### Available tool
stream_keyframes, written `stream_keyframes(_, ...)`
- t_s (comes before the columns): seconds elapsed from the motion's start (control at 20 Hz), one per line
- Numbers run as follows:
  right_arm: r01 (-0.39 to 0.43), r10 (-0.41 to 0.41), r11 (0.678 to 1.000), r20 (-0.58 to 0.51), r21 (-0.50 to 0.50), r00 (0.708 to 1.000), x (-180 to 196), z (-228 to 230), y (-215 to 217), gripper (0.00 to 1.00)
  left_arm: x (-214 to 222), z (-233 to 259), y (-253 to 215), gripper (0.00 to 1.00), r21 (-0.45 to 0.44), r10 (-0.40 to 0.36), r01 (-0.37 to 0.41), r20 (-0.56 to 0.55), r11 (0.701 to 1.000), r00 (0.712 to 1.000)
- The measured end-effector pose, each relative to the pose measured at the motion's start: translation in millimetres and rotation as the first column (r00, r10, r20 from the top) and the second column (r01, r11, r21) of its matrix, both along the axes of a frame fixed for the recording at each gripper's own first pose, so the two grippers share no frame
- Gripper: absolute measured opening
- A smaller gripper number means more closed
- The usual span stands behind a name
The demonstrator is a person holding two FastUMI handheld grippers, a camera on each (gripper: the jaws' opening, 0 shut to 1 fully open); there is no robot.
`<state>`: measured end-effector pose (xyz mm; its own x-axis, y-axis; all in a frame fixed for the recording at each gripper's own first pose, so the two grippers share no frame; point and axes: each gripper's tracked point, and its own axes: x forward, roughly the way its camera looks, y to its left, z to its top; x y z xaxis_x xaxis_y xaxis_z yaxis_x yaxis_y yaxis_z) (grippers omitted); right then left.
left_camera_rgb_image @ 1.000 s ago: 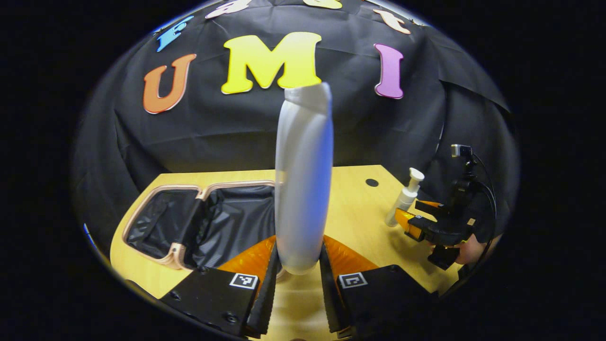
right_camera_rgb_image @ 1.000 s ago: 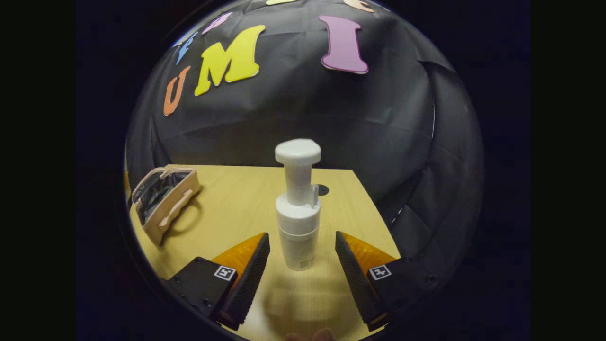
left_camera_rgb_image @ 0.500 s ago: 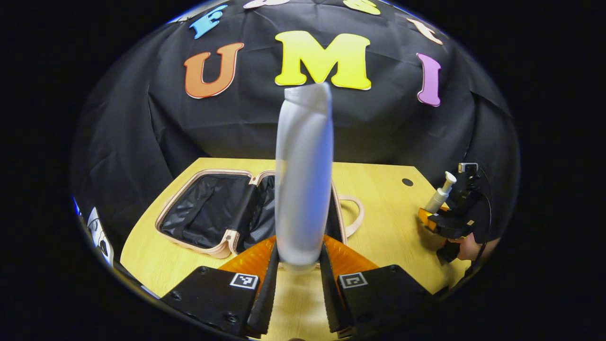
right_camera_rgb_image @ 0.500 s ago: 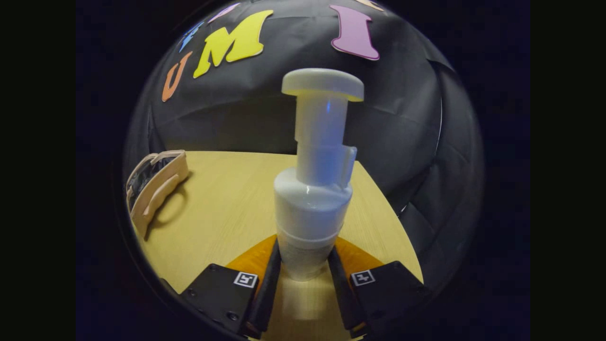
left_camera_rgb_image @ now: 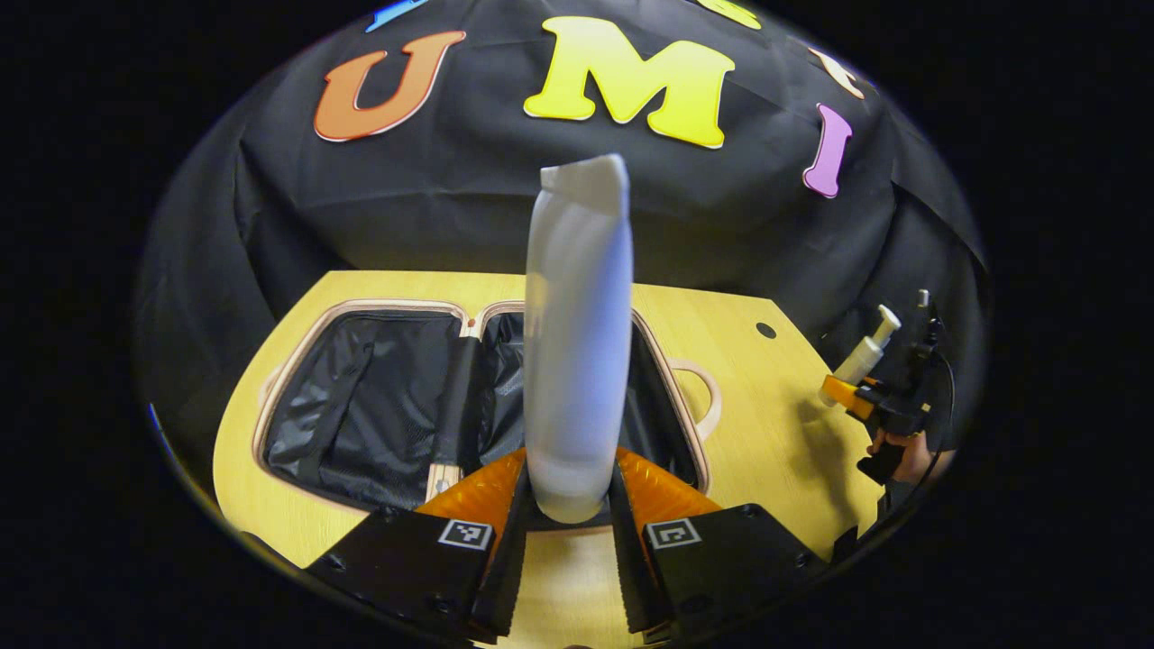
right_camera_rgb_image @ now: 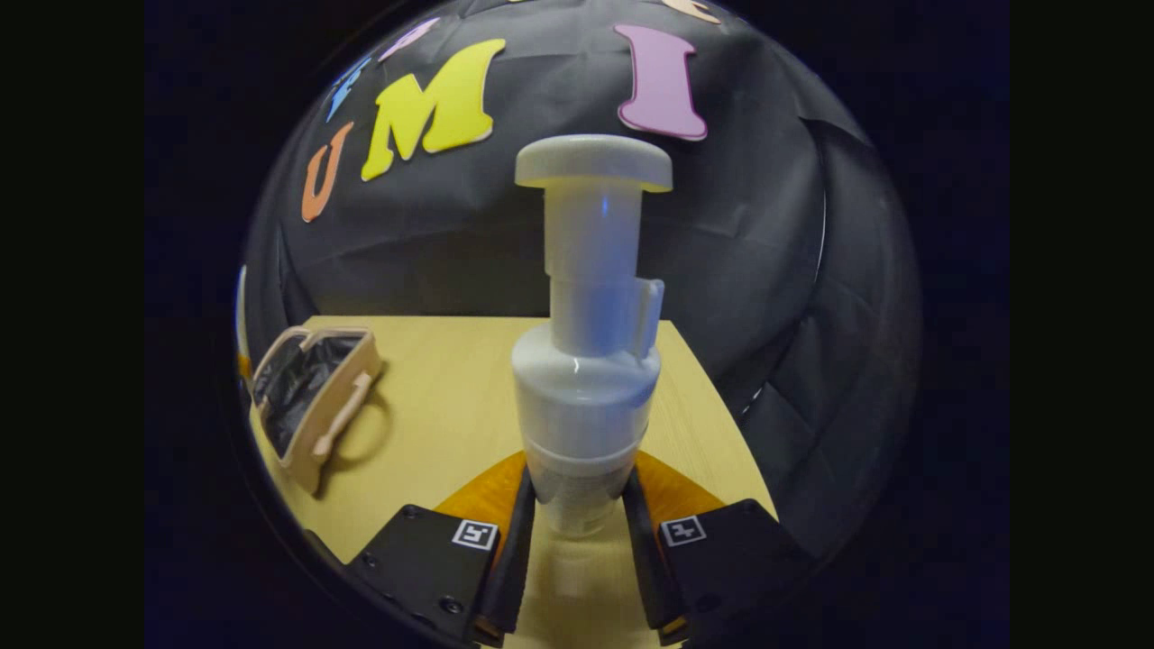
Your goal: First open the suitcase, pack the skin care products into it, and then close the suitcase.
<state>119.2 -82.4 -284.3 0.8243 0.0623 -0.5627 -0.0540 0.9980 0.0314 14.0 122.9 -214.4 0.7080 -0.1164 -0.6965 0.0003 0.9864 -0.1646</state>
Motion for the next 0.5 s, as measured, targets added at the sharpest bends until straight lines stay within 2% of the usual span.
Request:
stream_keyframes(0.15,-0.057,0.057,0.997,0.013,0.048,0.998,-27,50,20,0.48,19,-32,3,0.48,-0.087,-0.071,0.064,-0.084,0.994,0.994)
stream_keyframes(0.3,-0.088,0.086,0.993,0.028,0.073,0.996,-56,91,35,0.48,24,-69,-1,0.47,-0.171,-0.141,0.106,-0.205,0.98,0.969)
stream_keyframes(0.4,-0.082,0.08,0.991,0.031,0.105,0.996,-73,113,41,0.48,33,-89,-1,0.47,-0.221,-0.152,0.093,-0.266,0.971,0.952)
stream_keyframes(0.5,-0.062,0.058,0.988,0.031,0.143,0.998,-88,131,44,0.48,36,-103,4,0.46,-0.241,-0.124,0.045,-0.326,0.969,0.937)
